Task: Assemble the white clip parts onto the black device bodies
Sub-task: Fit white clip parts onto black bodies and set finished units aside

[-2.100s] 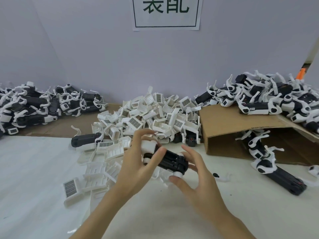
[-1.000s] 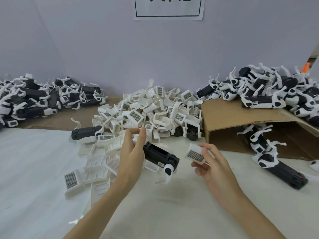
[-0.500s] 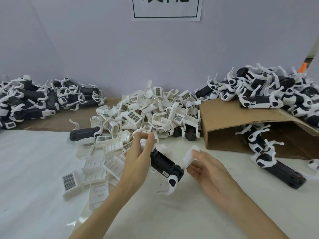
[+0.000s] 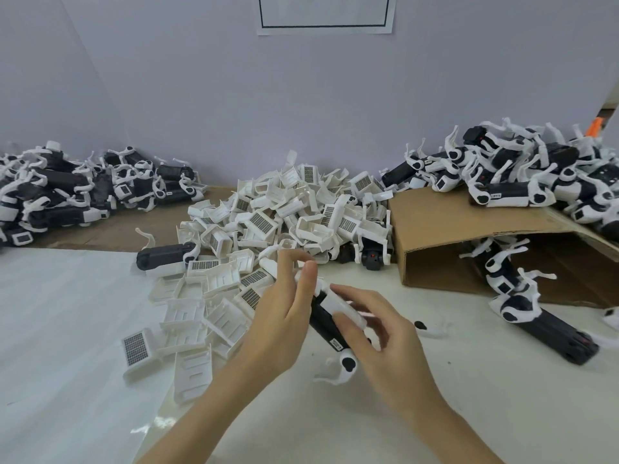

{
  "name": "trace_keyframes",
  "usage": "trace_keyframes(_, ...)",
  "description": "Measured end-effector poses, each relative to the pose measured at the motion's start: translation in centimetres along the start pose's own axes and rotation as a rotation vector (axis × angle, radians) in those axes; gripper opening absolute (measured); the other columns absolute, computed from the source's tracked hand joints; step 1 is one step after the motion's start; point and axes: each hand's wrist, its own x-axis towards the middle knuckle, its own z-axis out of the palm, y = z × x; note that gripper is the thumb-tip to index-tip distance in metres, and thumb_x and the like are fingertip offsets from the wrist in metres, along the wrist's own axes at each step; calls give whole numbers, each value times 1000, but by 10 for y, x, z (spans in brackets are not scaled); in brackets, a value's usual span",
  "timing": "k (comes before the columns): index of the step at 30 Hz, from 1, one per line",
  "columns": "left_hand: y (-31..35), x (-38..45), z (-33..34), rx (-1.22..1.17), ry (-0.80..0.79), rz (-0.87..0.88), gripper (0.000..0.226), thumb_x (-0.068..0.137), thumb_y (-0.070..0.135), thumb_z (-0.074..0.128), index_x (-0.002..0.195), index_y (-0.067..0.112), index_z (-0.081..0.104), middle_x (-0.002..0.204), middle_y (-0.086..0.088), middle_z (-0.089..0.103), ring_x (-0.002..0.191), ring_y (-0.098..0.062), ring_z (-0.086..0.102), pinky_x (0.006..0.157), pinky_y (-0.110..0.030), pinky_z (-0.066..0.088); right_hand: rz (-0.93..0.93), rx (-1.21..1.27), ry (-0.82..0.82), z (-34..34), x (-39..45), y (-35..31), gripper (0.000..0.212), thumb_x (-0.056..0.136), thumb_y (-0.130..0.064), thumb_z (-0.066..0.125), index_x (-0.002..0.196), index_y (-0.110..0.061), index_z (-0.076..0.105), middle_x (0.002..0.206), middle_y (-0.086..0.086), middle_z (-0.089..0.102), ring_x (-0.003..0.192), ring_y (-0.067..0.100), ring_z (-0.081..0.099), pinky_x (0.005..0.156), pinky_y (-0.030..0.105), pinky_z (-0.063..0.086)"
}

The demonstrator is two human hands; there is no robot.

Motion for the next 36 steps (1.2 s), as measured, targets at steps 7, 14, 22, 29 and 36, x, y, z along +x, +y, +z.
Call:
trace_keyframes(7,1,1,0,-13,-17,12,65,91,78,15,121,30,47,55,14,42,52,-6,39,56,-24,34,-211,-342,42,2,-4,2,48,95,-35,71,142,-26,63,136,-16,60,131,13,57,107,18,43)
trace_keyframes(14,-1,11,-18,30,-221,48,36,99,65,56,130,49,55,130,16,47,111,1,57,86,-23,52,-231,-571,52,-1,1,3,67,83,-15,87,144,-18,59,126,-3,60,116,18,61,98,22,50)
trace_keyframes(22,-16,4,-2,334,-224,310,40,95,44,69,131,34,57,136,14,42,108,-9,58,77,-20,48,-196,-480,62,-25,7,6,47,83,-12,88,125,-13,69,123,-7,66,118,9,63,99,23,50)
trace_keyframes(29,-18,3,-1,348,-224,361,38,96,48,63,128,30,56,134,12,41,98,-13,61,77,-27,48,-185,-528,77,-29,9,5,42,79,-15,91,118,-14,73,108,-7,64,104,17,66,87,27,53)
trace_keyframes(36,-21,6,-1,302,-214,327,37,94,49,65,128,35,58,129,15,42,94,-12,60,70,-20,48,-173,-536,53,-25,8,8,47,85,-22,86,129,-17,69,119,-9,65,114,15,63,96,33,53)
